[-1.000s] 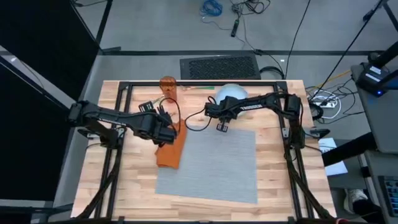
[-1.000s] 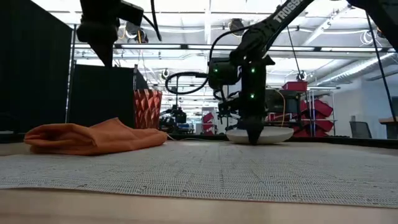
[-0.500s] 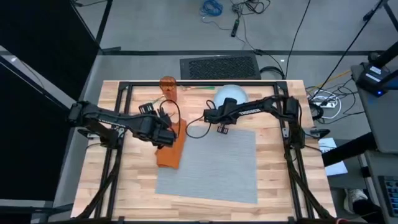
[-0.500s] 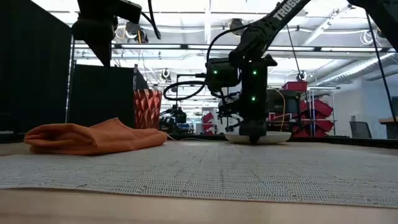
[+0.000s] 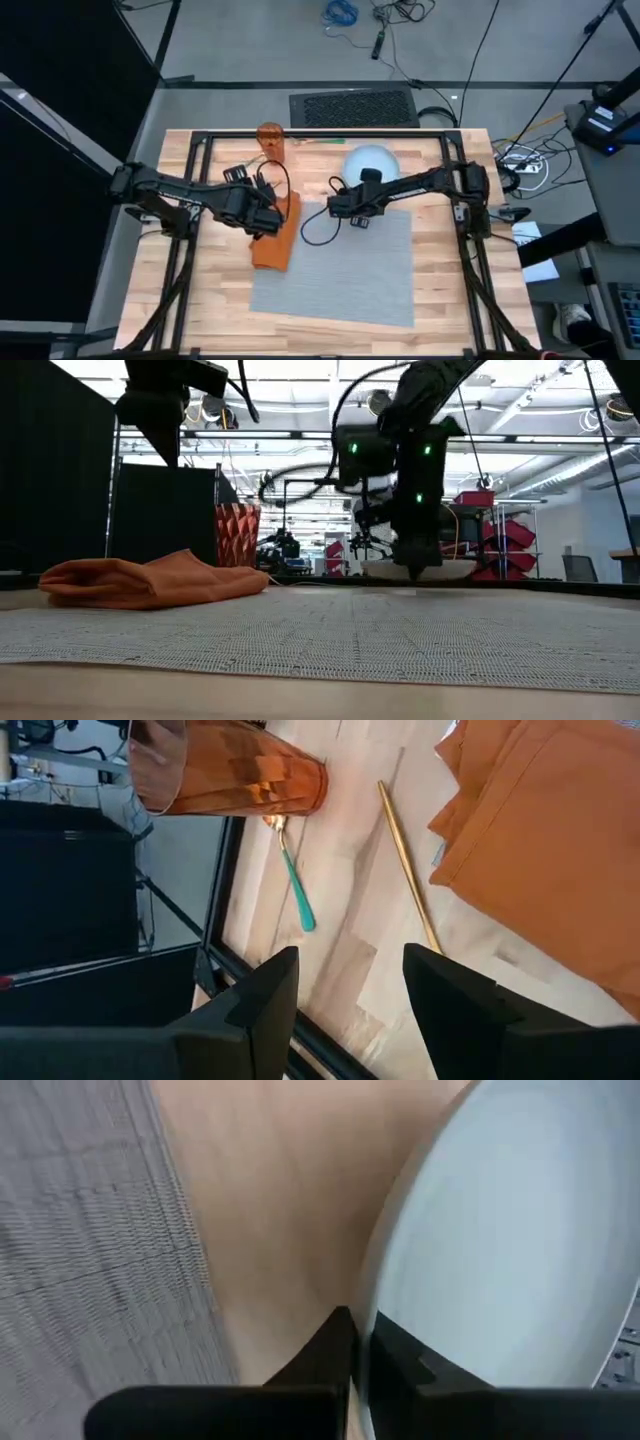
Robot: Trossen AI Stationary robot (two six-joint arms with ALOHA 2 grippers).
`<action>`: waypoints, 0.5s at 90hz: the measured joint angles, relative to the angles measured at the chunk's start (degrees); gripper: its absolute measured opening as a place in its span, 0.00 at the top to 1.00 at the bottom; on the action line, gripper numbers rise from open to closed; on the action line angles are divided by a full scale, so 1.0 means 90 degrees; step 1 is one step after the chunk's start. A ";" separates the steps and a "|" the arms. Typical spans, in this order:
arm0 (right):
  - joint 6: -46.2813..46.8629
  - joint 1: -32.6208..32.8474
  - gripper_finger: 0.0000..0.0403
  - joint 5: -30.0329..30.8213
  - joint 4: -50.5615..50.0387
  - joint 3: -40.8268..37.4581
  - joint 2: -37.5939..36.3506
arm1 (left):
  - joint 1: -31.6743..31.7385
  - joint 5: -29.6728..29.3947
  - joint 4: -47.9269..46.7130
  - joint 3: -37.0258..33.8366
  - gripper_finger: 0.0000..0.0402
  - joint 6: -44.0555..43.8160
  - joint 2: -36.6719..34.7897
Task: Set table place
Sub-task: Put the blue plate on the gray table mat
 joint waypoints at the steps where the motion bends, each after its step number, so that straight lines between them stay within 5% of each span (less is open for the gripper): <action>1: 0.0021 0.0016 1.00 -0.0005 -0.0007 0.0000 -0.0033 | 0.0000 0.0000 0.0000 0.0000 0.58 0.0000 0.0000; 45: 0.0858 0.1628 1.00 -0.0506 0.0071 0.0158 -0.0720 | 0.0000 -0.0032 0.0002 0.0000 0.58 0.0000 0.0000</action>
